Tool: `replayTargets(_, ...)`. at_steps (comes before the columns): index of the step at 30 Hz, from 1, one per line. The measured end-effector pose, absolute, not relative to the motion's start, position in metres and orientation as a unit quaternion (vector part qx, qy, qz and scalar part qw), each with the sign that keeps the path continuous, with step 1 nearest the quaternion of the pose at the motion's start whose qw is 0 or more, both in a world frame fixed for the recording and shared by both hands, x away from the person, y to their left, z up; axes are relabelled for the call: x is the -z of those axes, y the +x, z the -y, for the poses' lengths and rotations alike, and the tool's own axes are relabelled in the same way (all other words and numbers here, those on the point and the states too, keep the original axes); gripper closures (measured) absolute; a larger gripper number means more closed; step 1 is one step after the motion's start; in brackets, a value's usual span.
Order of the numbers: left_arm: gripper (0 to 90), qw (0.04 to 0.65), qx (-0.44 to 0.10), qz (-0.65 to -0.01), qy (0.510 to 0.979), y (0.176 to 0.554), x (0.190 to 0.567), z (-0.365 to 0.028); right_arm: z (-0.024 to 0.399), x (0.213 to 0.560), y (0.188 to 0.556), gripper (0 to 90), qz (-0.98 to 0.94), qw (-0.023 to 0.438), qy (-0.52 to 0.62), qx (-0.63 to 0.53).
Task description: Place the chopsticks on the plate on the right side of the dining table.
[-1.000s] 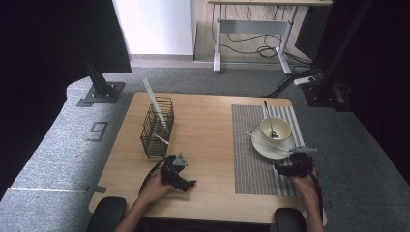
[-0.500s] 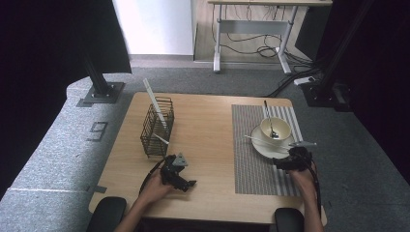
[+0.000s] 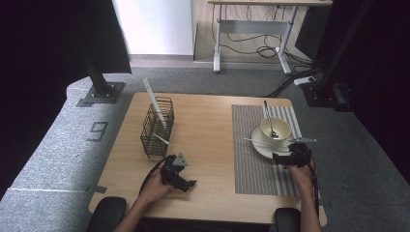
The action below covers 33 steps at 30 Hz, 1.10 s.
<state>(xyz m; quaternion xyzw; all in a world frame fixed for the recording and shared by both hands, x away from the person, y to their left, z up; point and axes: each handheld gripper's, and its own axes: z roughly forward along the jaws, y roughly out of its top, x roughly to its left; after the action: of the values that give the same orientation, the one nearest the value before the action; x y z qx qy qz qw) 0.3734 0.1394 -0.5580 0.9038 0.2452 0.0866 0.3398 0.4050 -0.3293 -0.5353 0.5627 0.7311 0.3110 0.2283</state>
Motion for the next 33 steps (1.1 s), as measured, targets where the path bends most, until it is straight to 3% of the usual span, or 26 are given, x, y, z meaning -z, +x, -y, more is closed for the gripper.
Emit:
replayTargets(24,0.0,0.34,-0.086,-0.243,0.905,0.374,0.558,-0.139,0.334,0.545,0.408,0.0,-0.716,0.245,0.578,-0.306)
replayTargets(33,0.0,0.341,-0.086,-0.243,0.904,0.374,0.558,-0.139,0.336,0.535,0.393,0.0,-0.716,0.246,0.568,-0.323)
